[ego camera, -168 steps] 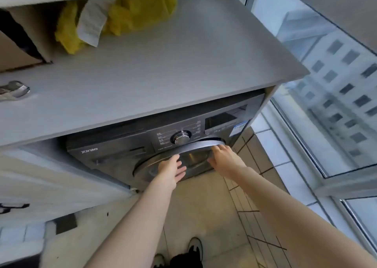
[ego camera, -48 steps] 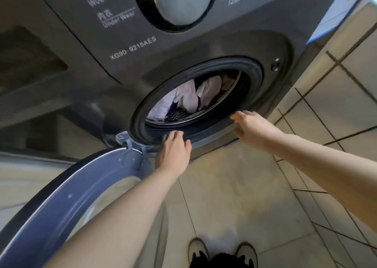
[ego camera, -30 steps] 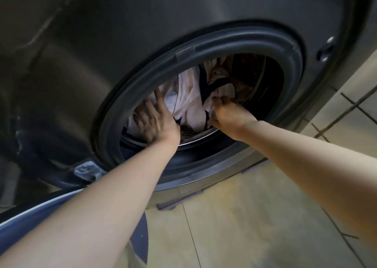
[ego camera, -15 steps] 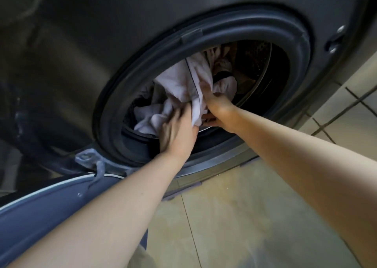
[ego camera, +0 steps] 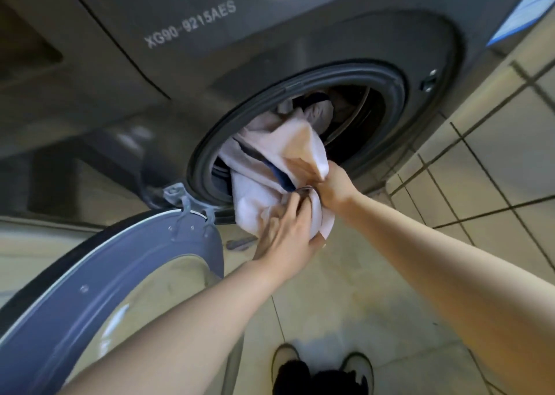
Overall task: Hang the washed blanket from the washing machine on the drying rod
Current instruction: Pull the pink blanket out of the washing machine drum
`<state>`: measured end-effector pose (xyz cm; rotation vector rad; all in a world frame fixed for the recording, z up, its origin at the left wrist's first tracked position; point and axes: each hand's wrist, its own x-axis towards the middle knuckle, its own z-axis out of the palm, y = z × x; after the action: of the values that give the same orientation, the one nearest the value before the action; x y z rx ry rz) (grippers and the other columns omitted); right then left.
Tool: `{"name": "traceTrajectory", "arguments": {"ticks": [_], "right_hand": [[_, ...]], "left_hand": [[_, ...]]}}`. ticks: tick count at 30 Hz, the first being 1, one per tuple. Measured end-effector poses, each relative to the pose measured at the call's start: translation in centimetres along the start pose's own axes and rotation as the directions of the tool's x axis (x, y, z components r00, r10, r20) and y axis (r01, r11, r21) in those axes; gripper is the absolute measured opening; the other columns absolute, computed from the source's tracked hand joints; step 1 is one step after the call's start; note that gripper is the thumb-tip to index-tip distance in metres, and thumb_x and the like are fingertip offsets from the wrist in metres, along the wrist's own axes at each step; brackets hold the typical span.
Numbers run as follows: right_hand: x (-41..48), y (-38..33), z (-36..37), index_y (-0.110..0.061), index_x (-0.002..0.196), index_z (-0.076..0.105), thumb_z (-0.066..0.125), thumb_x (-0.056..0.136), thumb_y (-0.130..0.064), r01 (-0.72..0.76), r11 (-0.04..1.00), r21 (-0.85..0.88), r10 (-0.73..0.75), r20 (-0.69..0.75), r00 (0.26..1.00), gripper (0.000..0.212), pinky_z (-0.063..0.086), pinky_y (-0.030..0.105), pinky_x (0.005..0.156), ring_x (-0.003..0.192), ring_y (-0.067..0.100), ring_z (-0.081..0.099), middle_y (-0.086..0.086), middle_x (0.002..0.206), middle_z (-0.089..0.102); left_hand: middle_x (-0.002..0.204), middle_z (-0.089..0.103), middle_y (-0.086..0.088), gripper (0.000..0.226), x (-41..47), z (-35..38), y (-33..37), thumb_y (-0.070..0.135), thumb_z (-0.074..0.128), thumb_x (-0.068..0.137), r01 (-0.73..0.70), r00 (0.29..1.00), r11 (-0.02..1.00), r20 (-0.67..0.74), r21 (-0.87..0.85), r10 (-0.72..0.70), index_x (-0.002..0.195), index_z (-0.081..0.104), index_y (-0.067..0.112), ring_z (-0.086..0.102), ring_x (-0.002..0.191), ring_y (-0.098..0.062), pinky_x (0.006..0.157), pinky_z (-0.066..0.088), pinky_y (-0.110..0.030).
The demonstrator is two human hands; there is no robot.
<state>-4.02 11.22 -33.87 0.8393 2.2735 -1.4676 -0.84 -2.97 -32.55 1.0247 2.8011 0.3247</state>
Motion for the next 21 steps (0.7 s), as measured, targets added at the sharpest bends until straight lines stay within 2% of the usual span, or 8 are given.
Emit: {"name": "traceTrajectory", "arguments": {"ticks": [5,7,10,12,15,17,19,21], "right_hand": [[-6.4,0.5,-0.9,-0.012,0.11,0.042,0.06,0.082,-0.028,-0.079,0.98,-0.184,0.065,-0.083,0.994,0.036,0.041,0.035,0.067,0.086,0.032,0.053,0.007,0.095,0.055],[-9.2,0.4,-0.8,-0.015,0.105,0.034,0.055,0.082,-0.029,-0.102,0.962,-0.252,0.075,-0.115,0.991,0.034,0.038,0.035,0.057,0.072,0.027,0.049,0.005,0.084,0.05],[-12.1,0.5,-0.3,-0.019,0.118,0.028,0.05,0.085,-0.035,-0.039,0.916,-0.399,-0.007,-0.114,0.993,0.042,0.038,0.035,0.055,0.068,0.028,0.05,0.008,0.09,0.056],[-13.8,0.5,-0.2,-0.017,0.13,0.023,0.051,0.086,-0.042,0.024,0.875,-0.483,-0.071,-0.078,0.994,0.058,0.046,0.04,0.063,0.074,0.035,0.055,0.009,0.095,0.059],[-15.7,1.2,1.1,-0.012,0.14,0.02,0.023,0.084,-0.059,0.103,0.853,-0.512,-0.125,-0.008,0.992,0.073,0.049,0.046,0.074,0.078,0.034,0.06,0.009,0.1,0.058],[-16.8,1.8,1.9,-0.012,0.142,0.029,0.017,0.085,-0.055,0.24,0.721,-0.65,-0.228,0.104,0.968,0.073,0.049,0.04,0.068,0.071,0.027,0.054,0.01,0.1,0.054],[-18.3,1.4,2.3,-0.014,0.124,0.055,0.039,0.083,-0.027,0.351,0.658,-0.666,-0.268,0.229,0.936,0.046,0.041,0.031,0.05,0.066,0.023,0.048,0.012,0.092,0.046],[-19.2,1.8,2.6,-0.014,0.111,0.062,0.045,0.08,-0.014,0.458,0.643,-0.614,-0.37,0.276,0.887,0.035,0.044,0.032,0.054,0.07,0.023,0.048,0.014,0.093,0.049]], "left_hand": [[0.118,0.053,0.002,0.056,-2.8,-2.6,2.0,0.038,0.066,0.075,0.415,0.885,0.791,0.401,-0.45,-0.236,0.122,0.037,0.026,0.054,0.103,-0.025,0.085,0.046,-0.039],[0.113,0.058,0.007,0.054,-3.5,-3.2,1.9,0.044,0.07,0.07,0.551,0.772,0.669,0.609,-0.498,-0.183,0.114,0.045,0.027,0.058,0.1,-0.015,0.086,0.052,-0.034],[0.096,0.061,0.007,0.034,-4.6,-4.4,1.4,0.01,0.068,0.082,0.693,0.6,0.531,0.799,-0.488,-0.049,0.111,0.053,0.02,0.057,0.085,-0.005,0.063,0.048,-0.011],[0.109,0.06,-0.002,0.046,-5.1,-4.5,0.5,-0.002,0.054,0.079,0.782,0.565,0.397,0.816,-0.481,-0.125,0.121,0.054,0.016,0.055,0.094,-0.013,0.066,0.045,-0.015],[0.105,0.059,-0.008,0.027,-5.4,-5.1,0.0,0.009,0.048,0.077,0.803,0.556,-0.098,0.797,-0.588,-0.235,0.099,0.063,0.011,0.054,0.096,-0.021,0.083,0.041,-0.028],[0.107,0.068,-0.008,0.033,-5.1,-5.7,0.2,0.032,0.047,0.093,0.709,0.574,-0.346,0.788,-0.615,-0.222,0.111,0.066,0.01,0.062,0.101,-0.023,0.091,0.046,-0.031],[0.112,0.07,-0.01,0.054,-4.7,-6.3,0.9,0.057,0.05,0.09,0.678,0.583,-0.393,0.78,-0.621,-0.225,0.122,0.062,0.014,0.067,0.103,-0.023,0.09,0.05,-0.035],[0.11,0.069,-0.009,0.068,-4.7,-6.3,1.7,0.063,0.067,0.075,0.735,0.48,-0.317,0.79,-0.6,-0.382,0.121,0.058,0.013,0.068,0.094,-0.023,0.075,0.053,-0.032]]}}
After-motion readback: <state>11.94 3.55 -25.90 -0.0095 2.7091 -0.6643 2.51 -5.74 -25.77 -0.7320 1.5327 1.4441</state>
